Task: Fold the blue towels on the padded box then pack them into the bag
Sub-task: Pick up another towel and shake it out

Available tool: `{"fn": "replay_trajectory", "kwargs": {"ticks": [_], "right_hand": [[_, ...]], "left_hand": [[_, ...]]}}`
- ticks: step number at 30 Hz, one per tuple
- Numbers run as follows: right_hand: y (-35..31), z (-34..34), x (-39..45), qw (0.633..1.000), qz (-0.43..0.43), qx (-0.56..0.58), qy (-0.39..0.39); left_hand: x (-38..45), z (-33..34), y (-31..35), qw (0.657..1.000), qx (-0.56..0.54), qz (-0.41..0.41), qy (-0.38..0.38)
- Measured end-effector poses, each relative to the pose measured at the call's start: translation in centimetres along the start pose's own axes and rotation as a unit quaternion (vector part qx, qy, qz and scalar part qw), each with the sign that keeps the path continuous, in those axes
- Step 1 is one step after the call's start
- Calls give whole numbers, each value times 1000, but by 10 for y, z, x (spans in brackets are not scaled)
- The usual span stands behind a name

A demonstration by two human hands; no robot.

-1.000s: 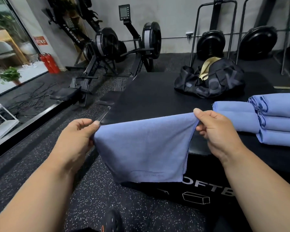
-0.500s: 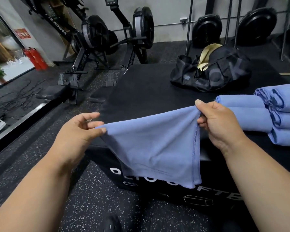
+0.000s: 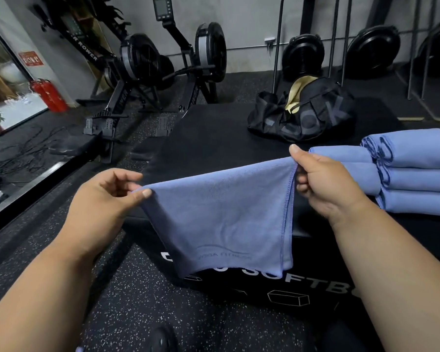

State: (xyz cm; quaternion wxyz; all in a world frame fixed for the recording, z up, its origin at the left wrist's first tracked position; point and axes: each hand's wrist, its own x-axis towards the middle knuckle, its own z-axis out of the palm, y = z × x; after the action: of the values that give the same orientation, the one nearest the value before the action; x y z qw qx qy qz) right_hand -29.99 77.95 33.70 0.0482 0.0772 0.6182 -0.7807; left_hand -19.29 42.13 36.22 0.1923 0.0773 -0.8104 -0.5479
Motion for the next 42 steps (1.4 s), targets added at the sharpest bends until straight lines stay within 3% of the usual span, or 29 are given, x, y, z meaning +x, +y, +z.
{"fn": "replay_trajectory", "kwargs": {"ticks": [3,5,9,16,22,29,37,42], "right_hand": [[-12,-5,-8,995,87,50,-22],[-15,-8,-15,995,95,25,-17],[-17,-10,-28,999,45,-29,0],[-19,-7,-37,1000,2,0,2],[-33,-1,-20,994,-94,-46,27],[-50,16,29,994,-109,-8,-1],[-42,69,146,978,-182,-77,65],[2,83,205,969,-170,-179,28]], "left_hand": [[-7,-6,5,999,26,20,1],[-12,-9,8,999,39,26,5],[-20,-17,10,998,45,27,19],[-28,-25,12,998,44,27,29],[-11,-21,19,995,72,52,50],[54,1,16,986,132,76,61],[202,29,-14,977,190,73,66],[253,50,-72,974,219,2,57]]}}
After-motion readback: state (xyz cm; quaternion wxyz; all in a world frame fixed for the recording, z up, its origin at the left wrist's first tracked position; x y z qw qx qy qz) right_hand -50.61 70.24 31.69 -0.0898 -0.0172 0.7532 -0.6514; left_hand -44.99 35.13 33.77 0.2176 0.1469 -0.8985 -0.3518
